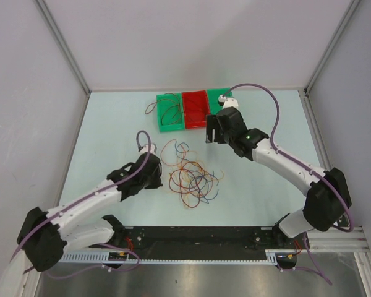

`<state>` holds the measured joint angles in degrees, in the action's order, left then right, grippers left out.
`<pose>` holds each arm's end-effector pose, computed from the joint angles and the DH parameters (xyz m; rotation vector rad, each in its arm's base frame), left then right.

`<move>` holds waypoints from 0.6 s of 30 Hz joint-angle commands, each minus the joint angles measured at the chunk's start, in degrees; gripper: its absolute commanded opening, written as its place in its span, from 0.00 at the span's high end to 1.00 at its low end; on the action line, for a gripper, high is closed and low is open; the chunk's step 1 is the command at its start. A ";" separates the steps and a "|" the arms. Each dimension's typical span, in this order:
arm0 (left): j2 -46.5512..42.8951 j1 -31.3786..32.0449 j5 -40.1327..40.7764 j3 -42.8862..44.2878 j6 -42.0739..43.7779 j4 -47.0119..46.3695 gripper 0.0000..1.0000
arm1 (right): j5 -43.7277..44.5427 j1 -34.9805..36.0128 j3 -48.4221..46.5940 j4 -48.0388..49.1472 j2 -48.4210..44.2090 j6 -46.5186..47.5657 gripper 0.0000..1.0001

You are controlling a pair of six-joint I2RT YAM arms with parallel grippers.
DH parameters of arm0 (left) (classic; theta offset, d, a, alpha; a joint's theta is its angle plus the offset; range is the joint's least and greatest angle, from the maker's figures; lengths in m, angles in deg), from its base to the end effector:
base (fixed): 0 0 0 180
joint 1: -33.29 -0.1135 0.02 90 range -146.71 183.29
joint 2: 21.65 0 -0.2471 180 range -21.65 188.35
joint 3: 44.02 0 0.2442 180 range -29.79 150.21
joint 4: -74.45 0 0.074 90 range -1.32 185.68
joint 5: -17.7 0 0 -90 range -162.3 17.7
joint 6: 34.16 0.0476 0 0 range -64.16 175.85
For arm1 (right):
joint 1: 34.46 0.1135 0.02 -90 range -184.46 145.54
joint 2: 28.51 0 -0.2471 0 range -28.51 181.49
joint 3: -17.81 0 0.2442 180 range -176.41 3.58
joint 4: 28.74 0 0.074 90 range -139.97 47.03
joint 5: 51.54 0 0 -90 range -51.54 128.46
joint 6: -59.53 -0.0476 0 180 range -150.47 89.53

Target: Untangle the cables

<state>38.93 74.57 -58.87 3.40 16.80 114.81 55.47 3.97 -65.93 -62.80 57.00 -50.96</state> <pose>0.1636 -0.1289 0.1764 -0.0480 2.4938 -0.3055 0.2763 0.2014 0.2823 -0.1745 2.1698 0.2633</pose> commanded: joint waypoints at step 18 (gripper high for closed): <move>-8.36 0.47 14.61 61.65 20.06 20.02 1.00 | -33.62 3.12 -0.18 16.65 -13.71 5.02 0.18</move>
<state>32.33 74.79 -46.19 63.99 32.67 136.36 34.21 4.32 -65.65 -54.85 45.09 -48.32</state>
